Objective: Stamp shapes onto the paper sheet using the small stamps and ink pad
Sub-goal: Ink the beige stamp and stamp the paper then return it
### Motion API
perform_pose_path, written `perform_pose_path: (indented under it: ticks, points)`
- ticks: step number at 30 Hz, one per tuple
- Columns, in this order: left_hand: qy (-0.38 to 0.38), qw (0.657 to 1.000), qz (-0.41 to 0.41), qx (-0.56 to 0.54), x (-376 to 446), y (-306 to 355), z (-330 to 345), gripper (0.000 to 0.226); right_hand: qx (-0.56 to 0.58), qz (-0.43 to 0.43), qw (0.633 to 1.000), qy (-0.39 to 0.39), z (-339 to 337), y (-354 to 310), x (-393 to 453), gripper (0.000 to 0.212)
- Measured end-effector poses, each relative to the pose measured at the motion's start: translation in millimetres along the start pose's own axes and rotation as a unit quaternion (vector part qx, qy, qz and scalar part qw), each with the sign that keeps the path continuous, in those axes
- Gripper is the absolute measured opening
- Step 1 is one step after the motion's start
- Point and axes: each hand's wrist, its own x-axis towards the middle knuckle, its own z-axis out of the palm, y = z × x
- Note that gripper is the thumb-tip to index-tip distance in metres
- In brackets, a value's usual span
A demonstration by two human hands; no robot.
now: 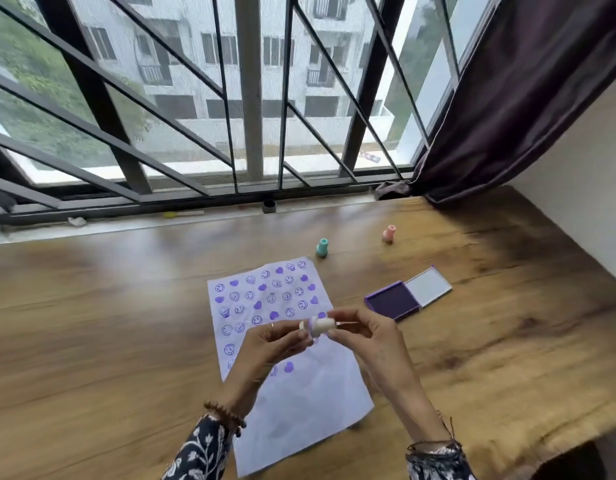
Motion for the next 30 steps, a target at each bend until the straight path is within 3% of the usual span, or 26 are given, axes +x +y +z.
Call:
perform_pose_path:
  ticks: [7,13,19,27,30]
  points:
    - [0.009,1.0,0.017,0.02,17.6,10.3,32.6,0.026,-0.02,-0.02,0.999,-0.018,-30.8,-10.2,16.2,0.027]
    - [0.029,0.999,0.008,0.014,46.8,14.0,56.8,0.013,-0.022,-0.02,0.999,-0.032,-59.1,-12.7,45.7,0.029]
    - [0.039,0.997,0.017,0.061,84.5,8.9,75.8,0.019,-0.059,-0.011,0.997,-0.058,-90.3,3.1,83.2,0.019]
    - [0.108,0.976,0.06,0.177,139.1,-10.4,100.6,0.029,-0.126,0.015,0.99,-0.064,-112.2,29.9,151.9,0.021]
    - [0.23,0.937,0.105,0.242,159.8,-11.6,95.5,0.033,-0.229,-0.073,0.971,-0.001,-111.3,27.8,184.9,0.017]
